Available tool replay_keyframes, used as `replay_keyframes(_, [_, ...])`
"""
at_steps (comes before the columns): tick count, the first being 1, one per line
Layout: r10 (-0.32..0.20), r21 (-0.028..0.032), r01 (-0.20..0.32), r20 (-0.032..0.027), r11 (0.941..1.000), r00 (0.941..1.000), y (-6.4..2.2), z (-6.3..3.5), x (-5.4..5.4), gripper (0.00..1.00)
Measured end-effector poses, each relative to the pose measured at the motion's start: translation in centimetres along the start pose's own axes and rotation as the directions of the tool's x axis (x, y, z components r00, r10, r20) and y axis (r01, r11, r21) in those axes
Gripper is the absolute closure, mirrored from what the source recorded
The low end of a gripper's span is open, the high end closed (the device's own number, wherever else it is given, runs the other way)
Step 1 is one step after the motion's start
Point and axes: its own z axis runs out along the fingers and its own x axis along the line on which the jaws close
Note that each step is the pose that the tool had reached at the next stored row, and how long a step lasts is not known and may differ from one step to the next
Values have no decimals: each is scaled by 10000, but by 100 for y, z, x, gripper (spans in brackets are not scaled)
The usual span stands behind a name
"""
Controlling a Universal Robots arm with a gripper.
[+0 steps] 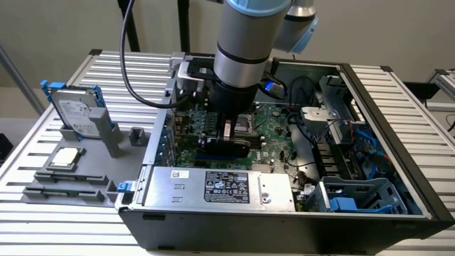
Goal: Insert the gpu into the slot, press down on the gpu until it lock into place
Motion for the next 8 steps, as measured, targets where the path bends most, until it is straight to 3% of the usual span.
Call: replay_keyframes(8, [-13, -1, 13, 10, 10000, 10000, -2, 17, -1, 74])
